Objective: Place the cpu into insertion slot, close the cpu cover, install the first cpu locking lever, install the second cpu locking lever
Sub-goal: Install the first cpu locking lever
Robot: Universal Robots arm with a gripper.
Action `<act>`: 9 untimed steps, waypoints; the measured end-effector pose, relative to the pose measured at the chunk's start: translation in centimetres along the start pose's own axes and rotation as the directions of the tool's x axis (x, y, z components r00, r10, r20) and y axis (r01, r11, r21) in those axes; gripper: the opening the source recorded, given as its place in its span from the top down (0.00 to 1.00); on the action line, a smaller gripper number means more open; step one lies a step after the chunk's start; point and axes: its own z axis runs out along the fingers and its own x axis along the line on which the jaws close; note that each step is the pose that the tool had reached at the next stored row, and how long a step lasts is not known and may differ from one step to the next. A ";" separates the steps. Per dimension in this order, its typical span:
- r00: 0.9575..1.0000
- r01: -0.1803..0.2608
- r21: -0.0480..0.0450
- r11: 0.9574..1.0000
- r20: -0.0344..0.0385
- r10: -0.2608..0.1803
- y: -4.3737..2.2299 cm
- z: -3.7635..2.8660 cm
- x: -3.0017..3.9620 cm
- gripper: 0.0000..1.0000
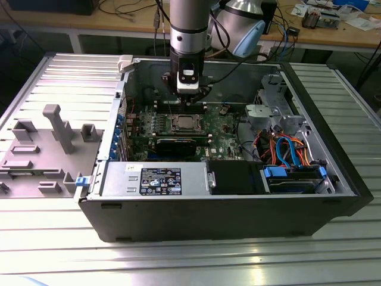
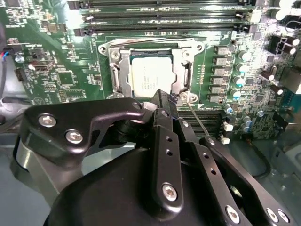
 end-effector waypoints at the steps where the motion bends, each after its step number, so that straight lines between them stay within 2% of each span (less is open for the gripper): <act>1: 1.000 0.001 -0.002 1.000 0.003 -0.001 0.00 -0.14 0.00 0.89; 2: 1.000 0.005 -0.003 1.000 0.006 -0.005 0.01 -0.24 0.00 0.89; 5: 0.998 0.065 -0.004 0.998 0.004 -0.065 0.01 -0.24 0.00 0.89; 6: 0.996 0.094 -0.005 0.996 0.003 -0.094 0.01 -0.24 0.00 0.89; 7: 0.991 0.130 -0.005 0.991 0.002 -0.130 0.01 -0.24 0.00 0.89; 9: 0.980 0.197 -0.007 0.980 0.000 -0.197 0.01 -0.23 0.00 0.89</act>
